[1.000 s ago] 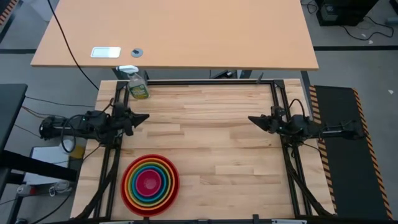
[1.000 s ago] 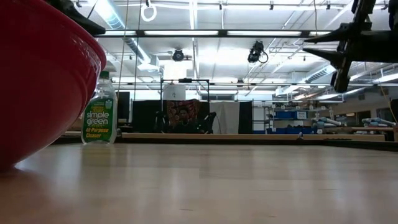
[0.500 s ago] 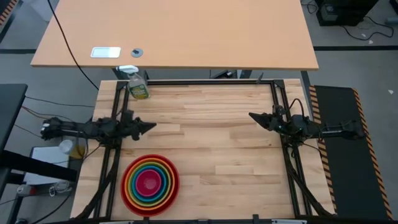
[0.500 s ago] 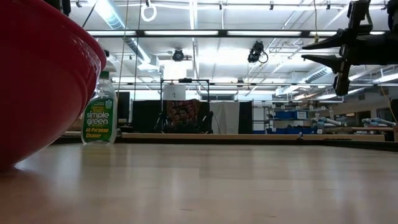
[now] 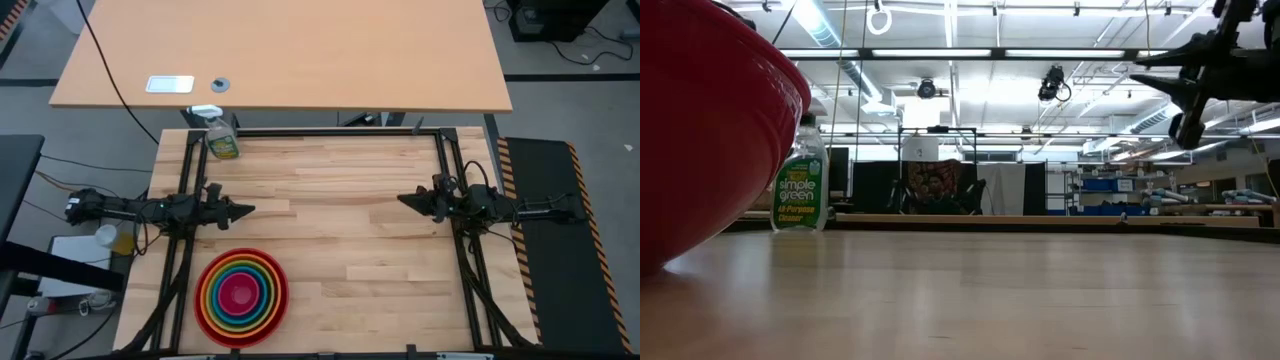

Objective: Nest bowls inside each other
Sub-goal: Return to Home Position

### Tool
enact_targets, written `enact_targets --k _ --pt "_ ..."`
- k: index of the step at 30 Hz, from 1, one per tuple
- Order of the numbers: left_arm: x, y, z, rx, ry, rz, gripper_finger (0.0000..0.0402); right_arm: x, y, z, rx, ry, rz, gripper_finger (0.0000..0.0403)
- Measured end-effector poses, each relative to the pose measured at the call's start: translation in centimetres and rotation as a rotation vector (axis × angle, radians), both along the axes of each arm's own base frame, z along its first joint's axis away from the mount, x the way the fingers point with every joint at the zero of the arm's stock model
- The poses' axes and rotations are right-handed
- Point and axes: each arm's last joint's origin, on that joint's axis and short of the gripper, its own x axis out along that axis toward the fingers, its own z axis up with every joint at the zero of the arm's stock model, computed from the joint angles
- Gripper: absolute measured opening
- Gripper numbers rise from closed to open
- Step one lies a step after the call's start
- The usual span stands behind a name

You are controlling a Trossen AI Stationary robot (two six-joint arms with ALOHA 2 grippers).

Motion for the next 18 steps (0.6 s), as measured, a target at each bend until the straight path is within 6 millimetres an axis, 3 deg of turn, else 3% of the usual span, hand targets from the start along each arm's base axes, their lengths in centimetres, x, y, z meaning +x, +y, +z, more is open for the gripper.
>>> enact_targets --k 5,7,9,12,15,18 --pt "0.0 0.0 -0.1 0.093 0.027 -0.014 0.0004 0.0 0.5 -0.1 -0.192 0.021 0.136 0.0081" --pt "0.1 -0.1 -0.2 0.334 0.078 -0.046 0.0004 0.1 0.8 -0.4 -0.382 0.053 0.225 0.0081" --pt "0.1 -0.1 -0.3 0.73 0.164 -0.091 0.0004 0.1 1.1 -0.9 -0.558 0.074 0.313 0.0081" --pt "0.2 -0.1 -0.3 1.196 0.255 -0.146 0.0004 0.1 1.3 -1.1 -0.701 0.066 0.372 0.008" --pt "0.2 -0.1 -0.4 1.453 0.301 -0.175 0.0004 0.1 1.3 -1.1 -0.721 0.062 0.383 0.008" --pt "0.2 -0.1 -0.4 1.543 0.316 -0.184 0.0004 0.1 1.3 -1.1 -0.695 0.064 0.386 0.008"
